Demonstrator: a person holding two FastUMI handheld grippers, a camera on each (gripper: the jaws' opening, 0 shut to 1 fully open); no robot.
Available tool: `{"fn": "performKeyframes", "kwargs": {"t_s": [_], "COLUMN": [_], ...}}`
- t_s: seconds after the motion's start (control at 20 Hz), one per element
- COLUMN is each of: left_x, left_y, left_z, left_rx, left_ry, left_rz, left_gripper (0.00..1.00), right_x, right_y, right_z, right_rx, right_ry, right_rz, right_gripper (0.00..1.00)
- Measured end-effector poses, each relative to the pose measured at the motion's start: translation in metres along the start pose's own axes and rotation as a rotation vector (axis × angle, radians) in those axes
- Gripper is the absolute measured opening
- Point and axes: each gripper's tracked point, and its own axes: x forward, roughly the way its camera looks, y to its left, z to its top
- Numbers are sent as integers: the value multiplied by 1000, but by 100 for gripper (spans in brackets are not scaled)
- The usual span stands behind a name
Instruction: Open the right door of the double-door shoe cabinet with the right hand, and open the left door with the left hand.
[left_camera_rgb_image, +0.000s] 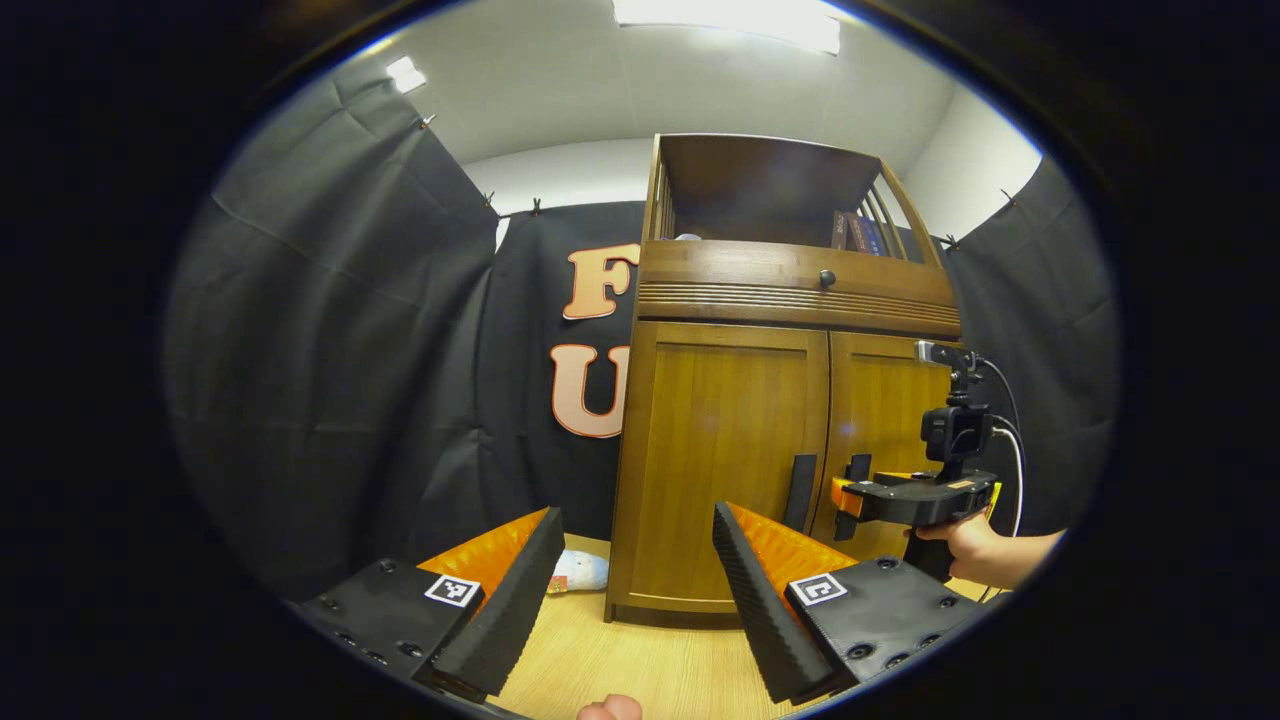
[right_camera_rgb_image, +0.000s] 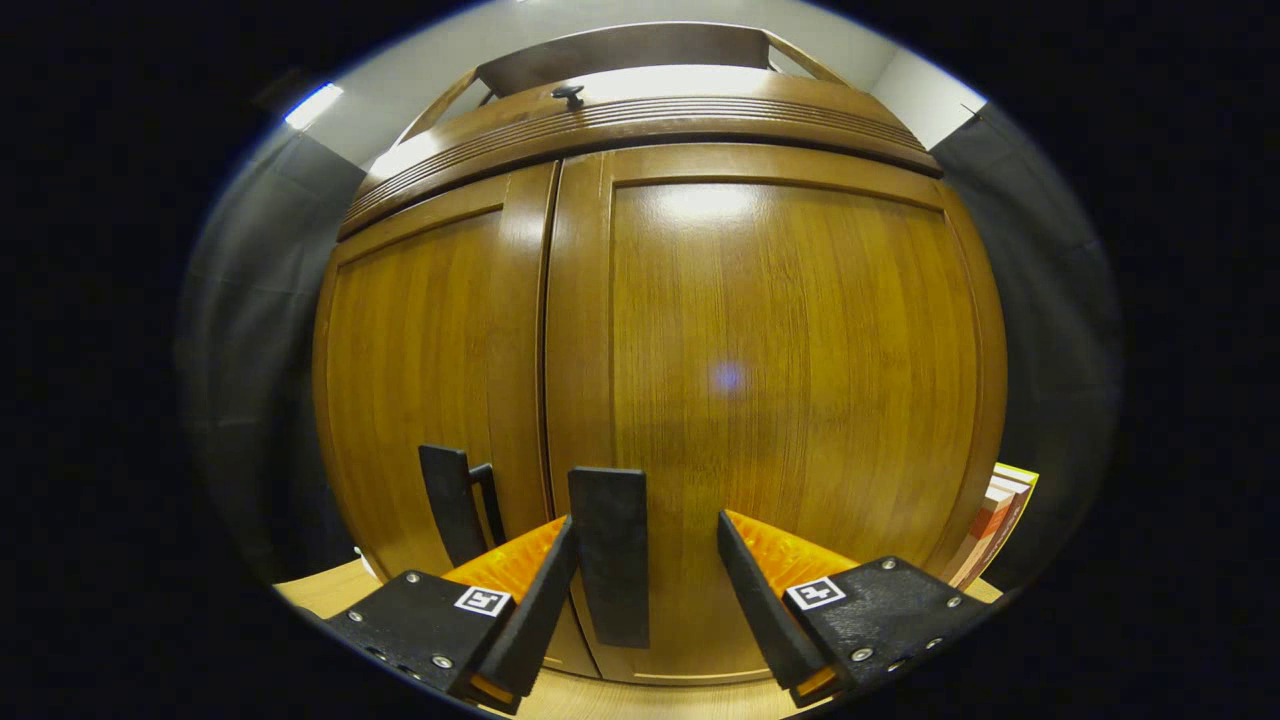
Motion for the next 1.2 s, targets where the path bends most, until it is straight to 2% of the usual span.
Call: {"fn": "performKeyframes", "kwargs": {"t_s": [0.1,0.2,0.25,0.3,0.4,0.45,0.5,0.6,0.7,0.75,0.8,0.85,1.2], "left_x": [2,4,4,5,4,3,3,1,-3,-5,-7,-10,-26], "left_y": [2,0,1,0,-1,-1,-1,-1,-2,-2,-2,-3,-8], "left_z": [-3,-5,-6,-6,-7,-7,-6,-5,-7,-7,-5,-5,2], "left_rx": [-1,-5,-6,-8,-6,-4,-2,1,-2,-2,-3,-4,11], "left_ry": [6,15,19,20,21,19,15,14,20,21,21,19,13], "left_rz": [-1,-6,-8,-11,-14,-15,-14,-12,-13,-10,-9,-9,-5], "left_gripper": [96,96,96,93,92,92,92,93,93,97,92,92,96], "right_x": [0,2,2,2,5,5,2,2,3,2,1,-2,-52], "right_y": [1,4,7,17,19,17,18,19,19,19,19,19,15], "right_z": [-1,-3,-5,-7,-4,-6,-8,-10,-10,-9,-9,-10,-7], "right_rx": [-8,3,14,35,25,18,36,56,41,37,35,34,51], "right_ry": [-8,-3,1,11,-13,-16,-20,1,11,10,14,16,-10], "right_rz": [0,-2,3,39,18,14,17,20,25,28,30,33,89], "right_gripper": [78,78,70,58,34,36,29,23,22,22,22,22,22]}}
